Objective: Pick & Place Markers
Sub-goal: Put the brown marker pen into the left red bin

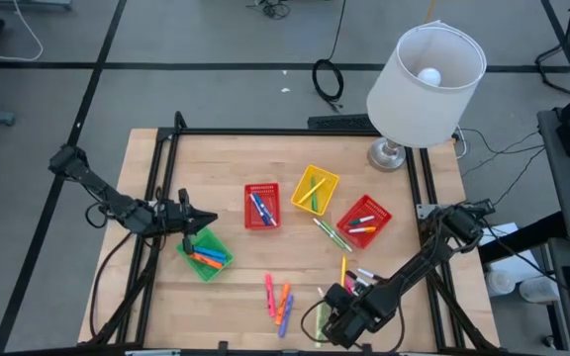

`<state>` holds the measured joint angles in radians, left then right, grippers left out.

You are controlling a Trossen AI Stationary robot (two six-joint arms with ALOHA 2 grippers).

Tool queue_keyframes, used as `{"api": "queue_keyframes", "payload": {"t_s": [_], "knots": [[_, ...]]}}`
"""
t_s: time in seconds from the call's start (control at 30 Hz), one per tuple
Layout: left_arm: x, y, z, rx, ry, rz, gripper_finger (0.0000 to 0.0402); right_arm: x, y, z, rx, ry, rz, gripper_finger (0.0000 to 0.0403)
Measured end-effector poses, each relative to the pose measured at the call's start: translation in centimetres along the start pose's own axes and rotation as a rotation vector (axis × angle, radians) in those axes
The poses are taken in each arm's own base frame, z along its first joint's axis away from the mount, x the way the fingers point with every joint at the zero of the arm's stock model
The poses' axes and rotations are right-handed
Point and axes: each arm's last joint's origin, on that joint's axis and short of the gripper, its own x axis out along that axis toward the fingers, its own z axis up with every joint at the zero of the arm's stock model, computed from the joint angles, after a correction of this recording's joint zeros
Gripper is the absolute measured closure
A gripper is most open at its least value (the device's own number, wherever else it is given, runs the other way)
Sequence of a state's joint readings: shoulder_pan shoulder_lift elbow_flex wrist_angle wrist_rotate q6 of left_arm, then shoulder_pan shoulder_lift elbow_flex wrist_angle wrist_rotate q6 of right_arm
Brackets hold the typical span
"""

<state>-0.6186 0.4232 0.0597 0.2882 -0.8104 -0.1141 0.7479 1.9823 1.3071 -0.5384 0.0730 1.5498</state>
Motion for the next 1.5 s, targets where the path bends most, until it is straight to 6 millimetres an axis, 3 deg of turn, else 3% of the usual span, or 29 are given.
{"api": "queue_keyframes", "payload": {"t_s": [0.3, 0.6, 0.77, 1.3, 1.5], "knots": [[0.0, 0.0, 0.0, 0.002, 0.0, 0.0, 0.0364, 0.6, -0.7, -0.1, -0.048, 0.023, -0.015, 0.0289], [0.0, 0.0, 0.0, 0.007, 0.001, 0.0, 0.0364, 1.2, -1.6, -0.7, -0.083, 0.022, -0.04, 0.038], [0.0, 0.0, 0.0, 0.007, 0.001, -0.001, 0.0364, 1.5, -2.1, -0.9, -0.09, 0.02, -0.044, 0.0386], [0.0, 0.0, 0.0, 0.007, 0.002, -0.001, 0.0364, -4.5, -1.0, -0.1, -0.172, -0.223, 0.133, 0.0386], [0.0, 0.0, 0.0, 0.007, 0.001, -0.001, 0.0364, -6.9, 0.8, 2.8, -0.267, -0.349, 0.177, 0.0386]]}}
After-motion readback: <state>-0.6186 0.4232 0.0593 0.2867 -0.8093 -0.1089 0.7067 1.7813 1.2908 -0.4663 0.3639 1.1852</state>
